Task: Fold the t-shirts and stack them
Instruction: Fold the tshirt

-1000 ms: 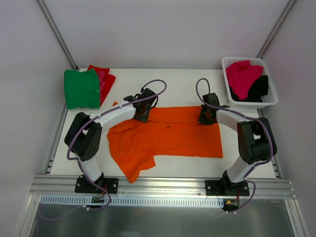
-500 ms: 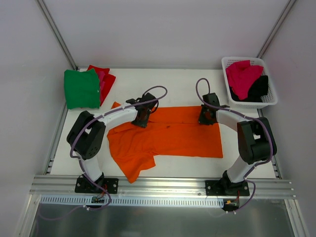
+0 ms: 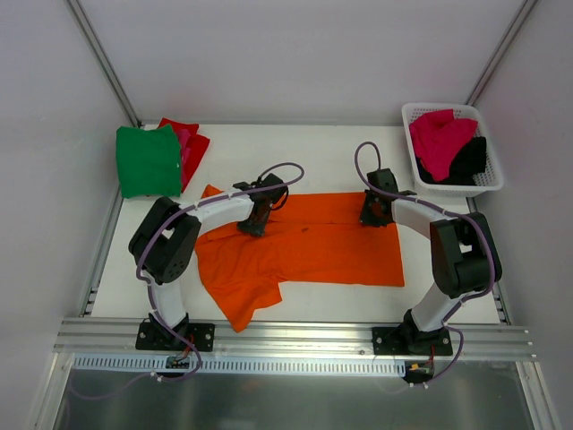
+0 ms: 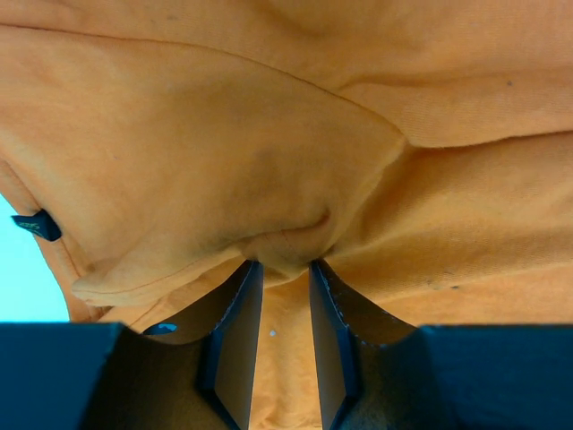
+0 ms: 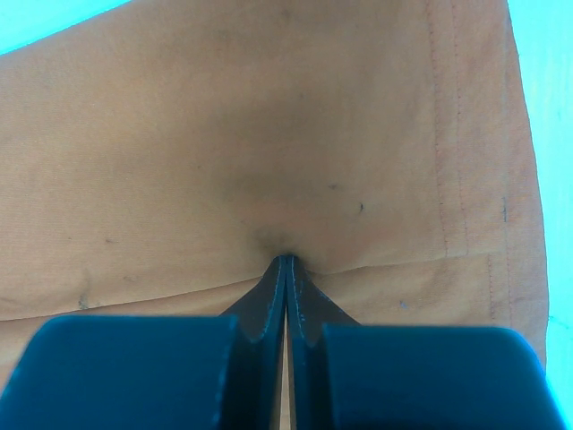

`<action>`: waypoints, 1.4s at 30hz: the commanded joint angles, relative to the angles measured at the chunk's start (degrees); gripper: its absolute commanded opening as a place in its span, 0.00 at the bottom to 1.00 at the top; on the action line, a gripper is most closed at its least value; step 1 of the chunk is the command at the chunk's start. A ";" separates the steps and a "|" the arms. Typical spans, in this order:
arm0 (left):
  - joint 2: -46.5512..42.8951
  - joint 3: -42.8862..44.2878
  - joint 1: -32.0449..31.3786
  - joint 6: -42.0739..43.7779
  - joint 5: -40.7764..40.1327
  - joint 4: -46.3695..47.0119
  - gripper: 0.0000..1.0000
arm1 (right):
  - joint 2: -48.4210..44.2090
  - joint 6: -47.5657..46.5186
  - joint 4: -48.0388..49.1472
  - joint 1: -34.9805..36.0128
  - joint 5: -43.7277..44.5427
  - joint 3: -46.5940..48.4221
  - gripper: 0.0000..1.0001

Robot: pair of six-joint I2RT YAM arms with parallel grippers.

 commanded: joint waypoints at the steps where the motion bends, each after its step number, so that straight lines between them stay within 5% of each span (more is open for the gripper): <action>1: -1.16 1.39 -0.34 -0.85 -2.81 -1.31 0.27 | 0.67 -0.43 -1.37 0.23 1.93 1.28 0.00; 42: 6.04 8.86 -1.31 3.99 -5.54 -1.22 0.27 | 1.20 -0.78 -1.55 0.23 1.85 1.64 0.01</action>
